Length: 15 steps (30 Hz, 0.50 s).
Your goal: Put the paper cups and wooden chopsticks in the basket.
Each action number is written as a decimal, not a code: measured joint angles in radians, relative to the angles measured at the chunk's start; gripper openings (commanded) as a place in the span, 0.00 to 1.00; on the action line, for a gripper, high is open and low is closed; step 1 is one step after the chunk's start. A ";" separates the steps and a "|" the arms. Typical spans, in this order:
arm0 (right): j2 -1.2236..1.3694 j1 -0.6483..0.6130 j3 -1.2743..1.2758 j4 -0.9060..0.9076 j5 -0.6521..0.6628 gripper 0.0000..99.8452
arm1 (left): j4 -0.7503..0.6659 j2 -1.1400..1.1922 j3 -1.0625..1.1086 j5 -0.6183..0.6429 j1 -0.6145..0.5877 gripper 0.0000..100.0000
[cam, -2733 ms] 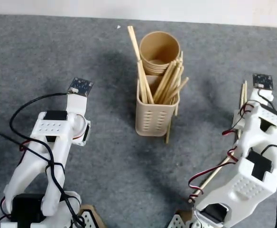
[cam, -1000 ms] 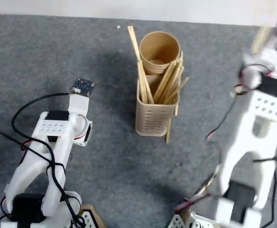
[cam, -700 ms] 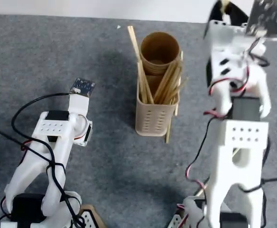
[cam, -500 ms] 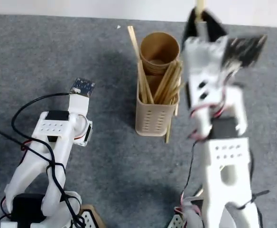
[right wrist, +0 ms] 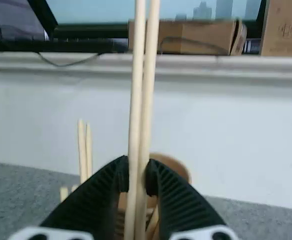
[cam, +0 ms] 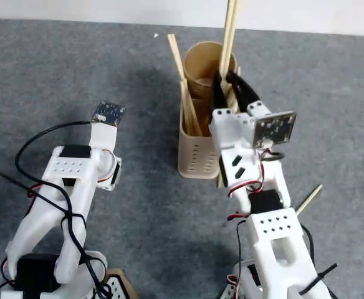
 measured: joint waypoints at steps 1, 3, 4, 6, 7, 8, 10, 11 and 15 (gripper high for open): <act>-0.003 -0.002 0.002 0.000 0.000 0.16 | 0.000 0.000 0.000 0.000 0.000 0.12; -0.025 -0.003 0.003 0.003 -0.003 0.16 | 0.000 0.000 0.000 0.000 0.000 0.12; -0.046 -0.003 0.003 0.014 -0.003 0.16 | 0.000 0.000 0.000 0.000 0.000 0.12; -0.094 -0.003 -0.003 0.086 -0.003 0.16 | 0.000 0.000 0.000 0.000 0.000 0.12; -0.117 -0.003 -0.025 0.137 -0.003 0.16 | 0.000 0.000 0.000 0.000 0.000 0.12; -0.141 -0.003 -0.052 0.189 -0.003 0.16 | 0.000 0.000 0.000 0.000 0.000 0.12; -0.192 0.003 -0.132 0.318 -0.003 0.16 | 0.000 0.000 0.000 0.000 0.000 0.12; -0.209 0.017 -0.178 0.388 -0.003 0.16 | 0.000 0.000 0.000 0.000 0.000 0.12; -0.232 0.135 -0.368 0.700 -0.003 0.16 | 0.000 0.000 0.000 0.000 0.000 0.12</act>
